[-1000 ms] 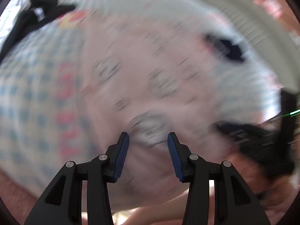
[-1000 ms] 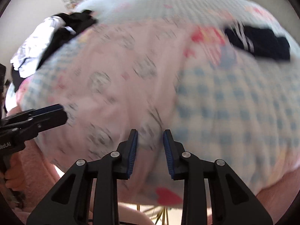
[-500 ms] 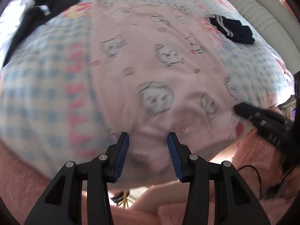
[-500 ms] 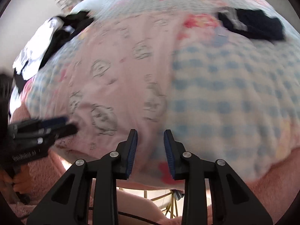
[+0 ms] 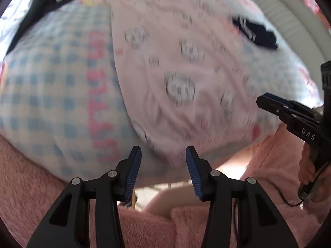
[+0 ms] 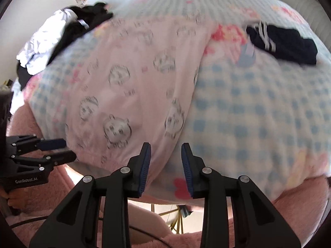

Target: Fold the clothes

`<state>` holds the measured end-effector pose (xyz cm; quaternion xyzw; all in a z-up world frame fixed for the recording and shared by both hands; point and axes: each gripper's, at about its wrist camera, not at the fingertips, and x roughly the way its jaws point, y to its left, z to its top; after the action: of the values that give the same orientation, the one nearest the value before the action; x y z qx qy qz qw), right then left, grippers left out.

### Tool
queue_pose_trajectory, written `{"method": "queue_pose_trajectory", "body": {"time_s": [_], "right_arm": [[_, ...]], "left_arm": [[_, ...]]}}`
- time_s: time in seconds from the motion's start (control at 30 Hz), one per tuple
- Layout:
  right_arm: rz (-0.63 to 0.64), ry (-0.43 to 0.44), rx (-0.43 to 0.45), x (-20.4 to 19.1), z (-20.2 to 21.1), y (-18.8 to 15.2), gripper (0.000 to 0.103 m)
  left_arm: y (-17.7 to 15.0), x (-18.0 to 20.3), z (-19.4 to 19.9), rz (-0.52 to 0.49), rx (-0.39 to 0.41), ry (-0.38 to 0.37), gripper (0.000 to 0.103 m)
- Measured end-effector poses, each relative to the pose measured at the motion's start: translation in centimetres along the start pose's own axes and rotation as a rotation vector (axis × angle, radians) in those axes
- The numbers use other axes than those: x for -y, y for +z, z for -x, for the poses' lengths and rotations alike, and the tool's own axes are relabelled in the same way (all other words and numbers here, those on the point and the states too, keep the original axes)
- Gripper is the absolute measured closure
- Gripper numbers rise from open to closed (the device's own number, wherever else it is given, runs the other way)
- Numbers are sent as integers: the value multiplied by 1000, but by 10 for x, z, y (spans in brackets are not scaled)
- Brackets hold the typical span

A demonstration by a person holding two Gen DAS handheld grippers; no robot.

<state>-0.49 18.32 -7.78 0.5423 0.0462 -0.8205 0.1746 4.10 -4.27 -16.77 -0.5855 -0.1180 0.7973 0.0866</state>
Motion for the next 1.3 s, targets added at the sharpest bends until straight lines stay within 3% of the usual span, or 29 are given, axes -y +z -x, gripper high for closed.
{"method": "queue_pose_trajectory", "body": {"time_s": [0.13, 0.27, 0.33, 0.4, 0.53, 0.7, 0.9, 0.97, 1.03, 1.1, 1.17, 1.2, 1.3], "right_arm": [[-19, 0, 14, 9, -9, 19, 67], [-24, -19, -22, 10, -23, 16, 68], [-29, -16, -34, 13, -25, 12, 68], [-39, -11, -14, 21, -21, 19, 68], [-50, -19, 37, 31, -14, 42, 68], [-8, -18, 81, 15, -29, 83, 68], [-22, -100, 11, 37, -76, 95, 67], [-54, -152, 10, 50, -72, 91, 66], [-89, -183, 21, 61, -64, 86, 66], [-120, -161, 51, 65, -54, 82, 66], [-164, -53, 56, 65, -51, 80, 66], [-168, -12, 54, 63, -53, 80, 66], [-106, -50, 42, 49, -64, 78, 66]], "left_arm": [[27, -4, -11, 4, 48, -17, 56], [29, -10, -26, 11, -6, 66, 56], [30, -21, -20, 36, 17, 5, 56], [40, -28, -7, 66, 102, -39, 56], [82, -35, 0, 87, 229, -51, 56], [92, -49, -9, 46, 209, 48, 56], [103, -65, -19, -5, 182, 168, 55], [97, -75, -8, 31, 208, 219, 55], [92, -80, 1, 79, 239, 161, 56], [91, -73, 2, 71, 260, 65, 56], [91, -60, -3, 27, 270, -15, 56], [90, -56, -7, 10, 263, -3, 56], [88, -47, -20, -31, 235, 42, 56]]}}
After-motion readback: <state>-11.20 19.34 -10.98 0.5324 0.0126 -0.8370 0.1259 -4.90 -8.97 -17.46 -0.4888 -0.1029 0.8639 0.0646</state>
